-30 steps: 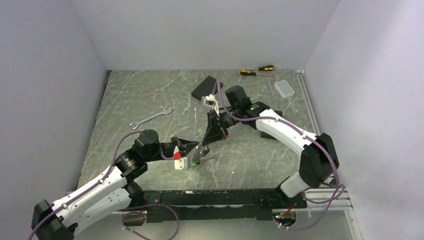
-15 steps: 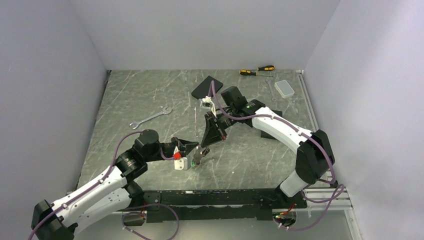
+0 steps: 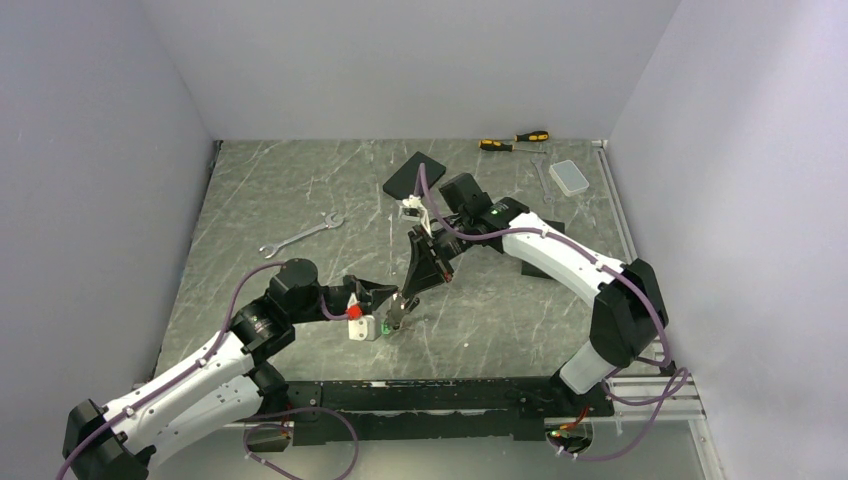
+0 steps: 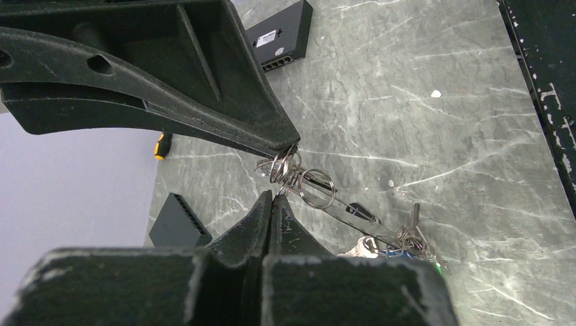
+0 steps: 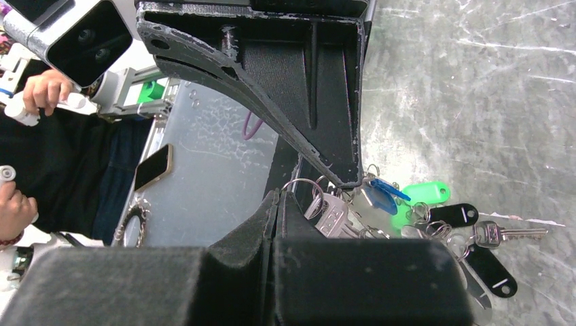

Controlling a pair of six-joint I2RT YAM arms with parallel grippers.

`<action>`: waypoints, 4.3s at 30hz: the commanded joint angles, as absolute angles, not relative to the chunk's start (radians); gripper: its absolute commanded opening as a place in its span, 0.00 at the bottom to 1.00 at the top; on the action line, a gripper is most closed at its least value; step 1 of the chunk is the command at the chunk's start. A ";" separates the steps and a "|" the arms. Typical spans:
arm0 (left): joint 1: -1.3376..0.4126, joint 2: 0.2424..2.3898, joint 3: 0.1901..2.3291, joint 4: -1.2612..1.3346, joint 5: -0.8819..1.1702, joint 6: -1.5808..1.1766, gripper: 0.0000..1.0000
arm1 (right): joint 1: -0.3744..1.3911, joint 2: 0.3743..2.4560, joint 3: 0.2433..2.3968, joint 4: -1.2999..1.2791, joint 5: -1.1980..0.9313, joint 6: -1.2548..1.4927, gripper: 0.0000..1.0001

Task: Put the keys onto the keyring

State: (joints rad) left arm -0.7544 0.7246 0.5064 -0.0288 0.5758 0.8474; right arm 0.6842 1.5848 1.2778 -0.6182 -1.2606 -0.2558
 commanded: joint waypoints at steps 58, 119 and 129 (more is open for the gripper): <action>-0.756 0.736 0.579 -0.031 0.591 0.825 0.00 | 0.730 1.606 1.351 -0.876 -1.198 -0.489 0.00; -0.741 0.872 0.705 -0.100 0.335 0.656 0.00 | 0.905 1.230 0.905 0.060 -0.296 0.026 0.40; -0.741 0.867 0.706 -0.101 0.339 0.650 0.00 | 0.926 1.249 0.902 0.089 -0.237 0.009 0.36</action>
State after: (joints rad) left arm -0.7444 0.8768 0.6571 -0.1329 0.3401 0.6659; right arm 0.9165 1.2476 0.8719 0.0174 -0.2802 0.0299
